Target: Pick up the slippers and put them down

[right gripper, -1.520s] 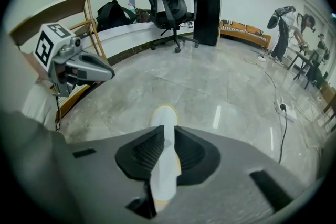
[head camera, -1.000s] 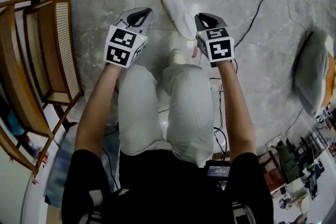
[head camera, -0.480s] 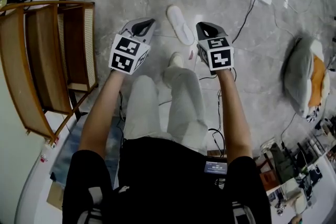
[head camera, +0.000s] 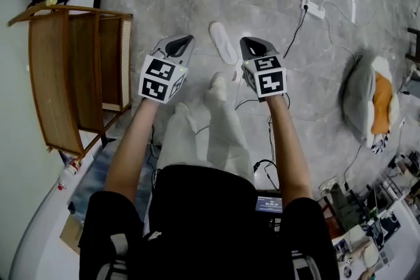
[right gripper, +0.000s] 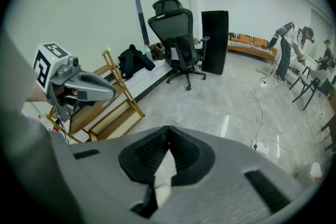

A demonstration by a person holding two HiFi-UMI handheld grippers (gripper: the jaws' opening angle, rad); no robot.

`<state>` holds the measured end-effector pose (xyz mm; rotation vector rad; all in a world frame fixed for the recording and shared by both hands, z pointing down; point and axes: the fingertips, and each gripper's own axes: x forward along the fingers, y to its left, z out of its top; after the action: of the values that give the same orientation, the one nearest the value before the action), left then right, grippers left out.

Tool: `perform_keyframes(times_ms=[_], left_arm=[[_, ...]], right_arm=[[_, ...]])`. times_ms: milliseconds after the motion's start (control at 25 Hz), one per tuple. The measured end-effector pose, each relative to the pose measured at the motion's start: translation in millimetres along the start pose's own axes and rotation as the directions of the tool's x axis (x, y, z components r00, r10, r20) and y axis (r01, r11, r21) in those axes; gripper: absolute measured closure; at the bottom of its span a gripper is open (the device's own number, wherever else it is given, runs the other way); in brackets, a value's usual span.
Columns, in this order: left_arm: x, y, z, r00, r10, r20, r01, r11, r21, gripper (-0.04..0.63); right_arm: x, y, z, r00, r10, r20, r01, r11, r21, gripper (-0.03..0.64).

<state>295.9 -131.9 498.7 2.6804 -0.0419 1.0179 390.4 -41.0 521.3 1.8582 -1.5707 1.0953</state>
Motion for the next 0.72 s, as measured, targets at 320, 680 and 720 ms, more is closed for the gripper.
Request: perform_keyframes(times_ms=[320,680,720], left_arm=[[-83.6,-7.6,62.5,0.996,0.050,0.073,-0.048,0.998,-0.032,0.589],[-168.4,-37.4,94.6,0.983,0.071,0.169,-0.063,0.997,-0.053,0.589],[-176.5,-41.1,95.7,0.982,0.070,0.176,-0.062,0.997,-0.050,0.589]], right_arm=[[-72.9,21.8,60.4,0.998,-0.020,0.067,0.019,1.000,0.007,0.617],[-149.7,67.6,107.4,0.985,-0.018,0.174,0.023,0.999,-0.024,0.617],[-157.6,73.3,110.0,0.983,-0.020,0.183,0.026,0.999,-0.031,0.618]])
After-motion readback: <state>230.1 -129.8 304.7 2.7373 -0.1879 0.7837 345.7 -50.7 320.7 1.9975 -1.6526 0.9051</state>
